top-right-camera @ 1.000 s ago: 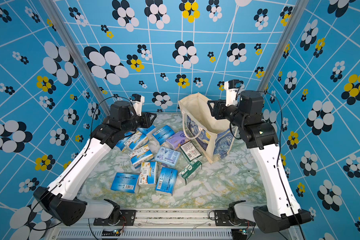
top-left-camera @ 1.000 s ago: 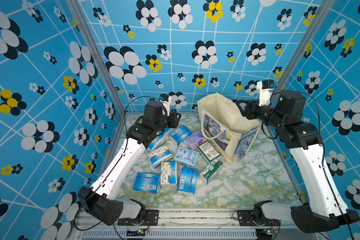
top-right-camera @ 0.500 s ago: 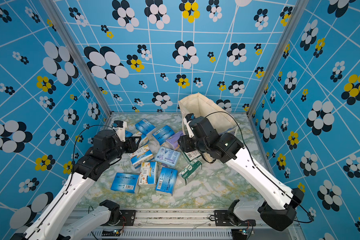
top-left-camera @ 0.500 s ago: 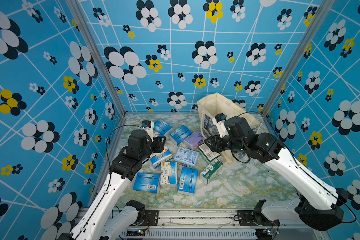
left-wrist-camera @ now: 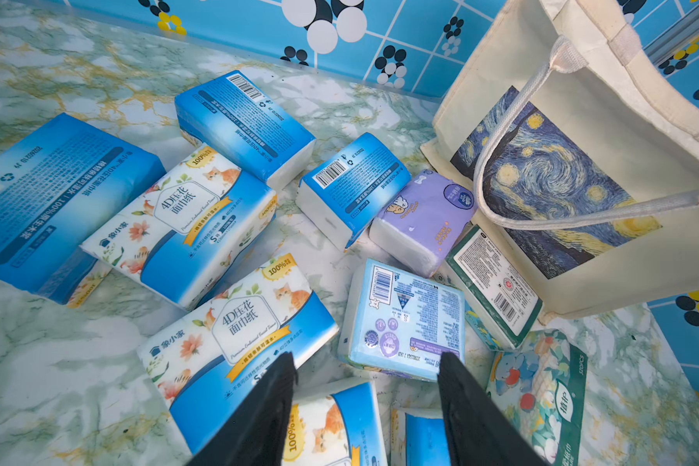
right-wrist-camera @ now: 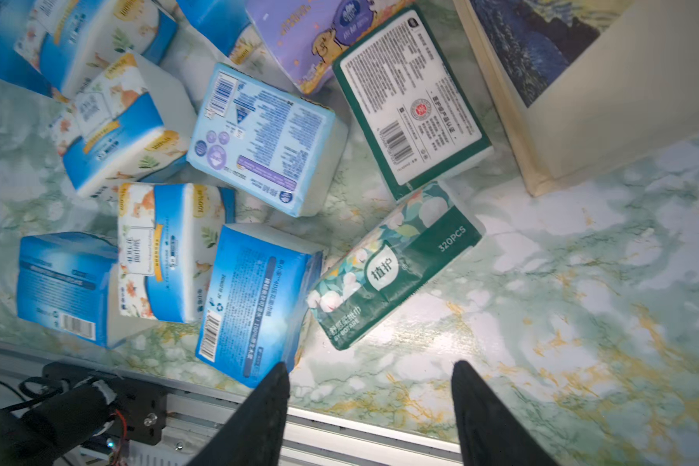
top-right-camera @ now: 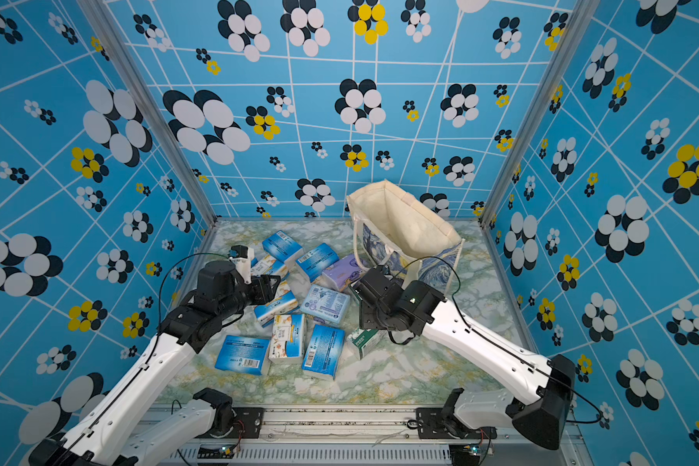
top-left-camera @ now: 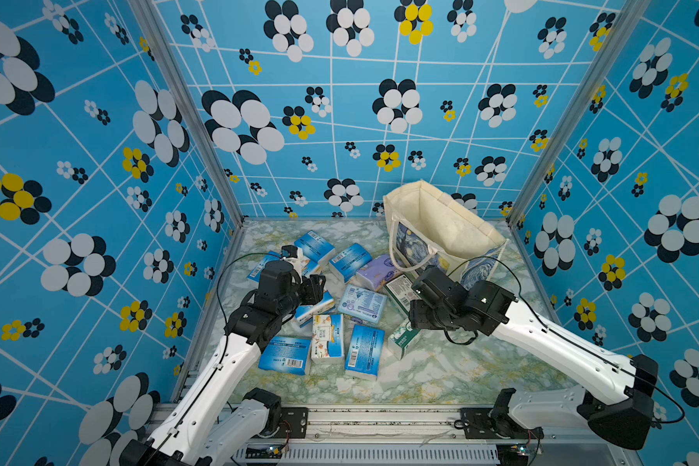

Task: Put tissues into the canvas bag
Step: Pick up the pack of facial tissues from the center of the board.

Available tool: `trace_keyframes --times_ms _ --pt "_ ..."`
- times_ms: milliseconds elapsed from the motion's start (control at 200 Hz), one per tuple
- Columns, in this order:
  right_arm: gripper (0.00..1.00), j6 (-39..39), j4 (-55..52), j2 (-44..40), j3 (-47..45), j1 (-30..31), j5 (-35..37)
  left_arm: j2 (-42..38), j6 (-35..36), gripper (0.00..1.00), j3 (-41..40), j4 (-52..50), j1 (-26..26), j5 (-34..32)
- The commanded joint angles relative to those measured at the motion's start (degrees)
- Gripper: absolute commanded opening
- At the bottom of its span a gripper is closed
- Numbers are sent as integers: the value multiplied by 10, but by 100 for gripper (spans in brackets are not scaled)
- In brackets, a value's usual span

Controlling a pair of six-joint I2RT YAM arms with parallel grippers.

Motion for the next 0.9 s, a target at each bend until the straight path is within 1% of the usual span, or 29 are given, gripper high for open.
trace_keyframes --times_ms 0,60,130,195,285,430,530,895 --pt "73 70 4 -16 -41 2 -21 22 5 62 19 15 6 15" --pt "75 86 25 -16 -63 2 -41 32 5 63 21 20 7 21" --pt "86 106 57 -14 -87 2 -54 41 5 64 24 25 8 25" --pt "89 119 94 -12 -106 2 -57 49 4 65 26 27 9 32" --pt "97 136 134 -8 -121 2 -46 57 5 66 31 27 12 41" --pt "99 158 166 5 -139 2 -28 67 14 66 41 21 23 49" --pt "99 169 177 19 -148 2 -32 71 15 67 43 22 31 55" --pt "99 171 185 80 -141 -6 -31 80 18 67 39 28 64 78"
